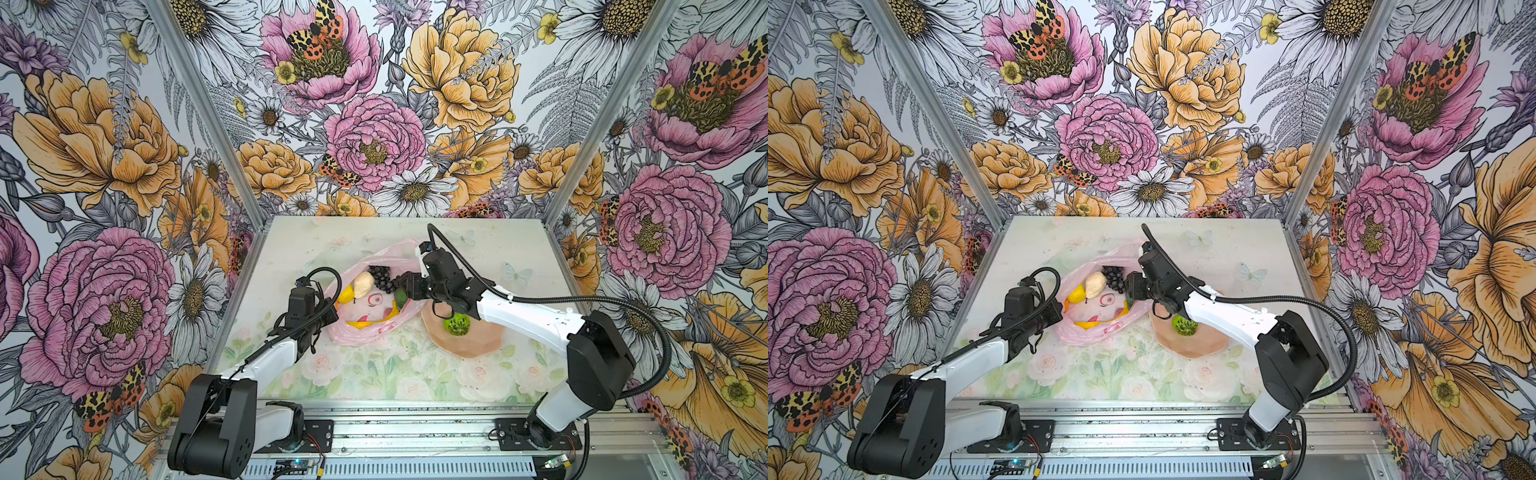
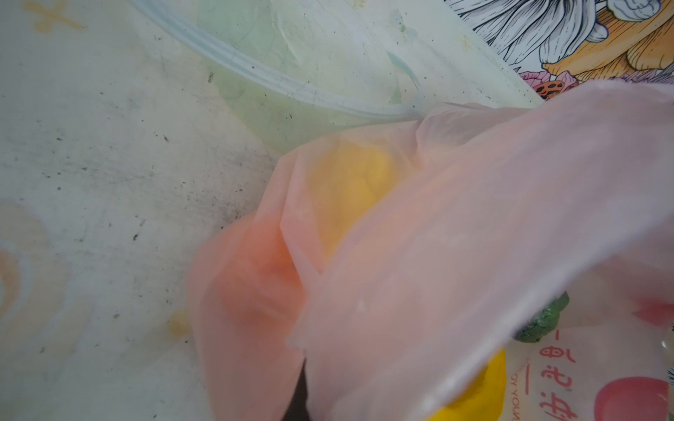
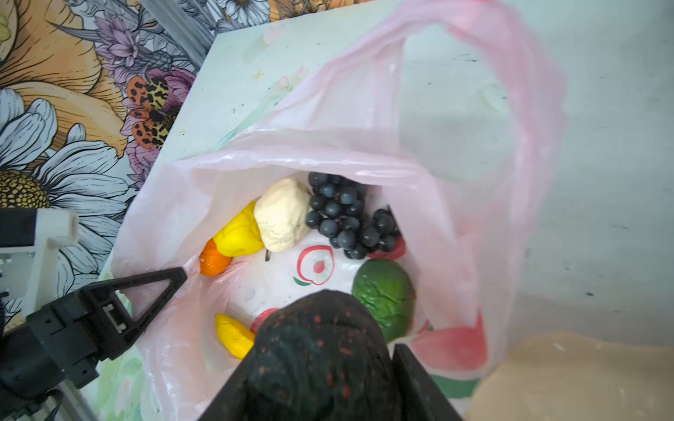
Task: Take fruits out of the plastic bag
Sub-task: Pick up the fruit from the plastic bag, then place the fruit on the plate.
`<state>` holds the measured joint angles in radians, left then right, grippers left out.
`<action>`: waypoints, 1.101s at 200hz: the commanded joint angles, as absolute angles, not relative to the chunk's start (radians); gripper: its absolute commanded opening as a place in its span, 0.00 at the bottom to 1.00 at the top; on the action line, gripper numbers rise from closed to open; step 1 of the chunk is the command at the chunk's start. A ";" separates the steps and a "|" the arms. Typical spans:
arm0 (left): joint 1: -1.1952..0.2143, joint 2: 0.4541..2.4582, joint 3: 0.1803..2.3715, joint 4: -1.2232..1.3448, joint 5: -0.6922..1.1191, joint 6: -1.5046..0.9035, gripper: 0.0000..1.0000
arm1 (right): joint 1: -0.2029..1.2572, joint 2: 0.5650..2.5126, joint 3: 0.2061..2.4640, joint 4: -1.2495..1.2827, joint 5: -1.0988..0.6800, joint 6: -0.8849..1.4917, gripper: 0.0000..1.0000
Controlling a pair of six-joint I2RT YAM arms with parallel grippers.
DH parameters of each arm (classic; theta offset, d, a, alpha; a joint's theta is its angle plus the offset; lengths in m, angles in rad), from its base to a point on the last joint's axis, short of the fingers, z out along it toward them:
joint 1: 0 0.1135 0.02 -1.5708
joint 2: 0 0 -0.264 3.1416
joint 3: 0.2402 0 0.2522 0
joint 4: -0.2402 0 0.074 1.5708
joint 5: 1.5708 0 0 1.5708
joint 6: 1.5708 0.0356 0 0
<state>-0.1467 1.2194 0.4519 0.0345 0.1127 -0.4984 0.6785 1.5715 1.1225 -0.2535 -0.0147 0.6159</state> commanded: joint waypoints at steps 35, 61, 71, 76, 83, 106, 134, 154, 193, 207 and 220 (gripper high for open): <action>-0.162 1.223 0.456 0.046 0.093 -0.481 0.00 | 0.508 1.374 0.912 -0.293 -0.027 0.629 0.43; -0.165 1.223 0.457 0.045 0.089 -0.479 0.00 | 0.436 1.333 0.841 -0.321 -0.034 0.621 0.43; -0.166 1.224 0.459 0.045 0.088 -0.479 0.00 | 0.410 1.326 0.817 -0.325 -0.039 0.620 0.43; -0.167 1.225 0.459 0.046 0.087 -0.479 0.00 | 0.398 1.322 0.807 -0.327 -0.039 0.619 0.43; -0.169 1.228 0.461 0.043 0.086 -0.479 0.00 | 0.384 1.316 0.795 -0.329 -0.037 0.620 0.42; -0.173 1.231 0.463 0.040 0.085 -0.477 0.00 | 0.338 1.305 0.754 -0.340 -0.032 0.618 0.42; -0.180 1.221 0.460 0.041 0.081 -0.473 0.00 | 0.306 1.306 0.722 -0.362 -0.017 0.613 0.42; -0.187 1.222 0.462 0.041 0.075 -0.470 0.00 | 0.302 1.325 0.715 -0.379 -0.004 0.605 0.42; -0.191 1.226 0.467 0.038 0.075 -0.466 0.00 | 0.302 1.340 0.709 -0.386 0.026 0.603 0.42; -0.192 1.225 0.466 0.038 0.072 -0.466 0.00 | 0.305 1.340 0.711 -0.388 0.030 0.600 0.42; -0.193 1.224 0.465 0.037 0.071 -0.466 0.00 | 0.306 1.342 0.712 -0.389 0.032 0.600 0.43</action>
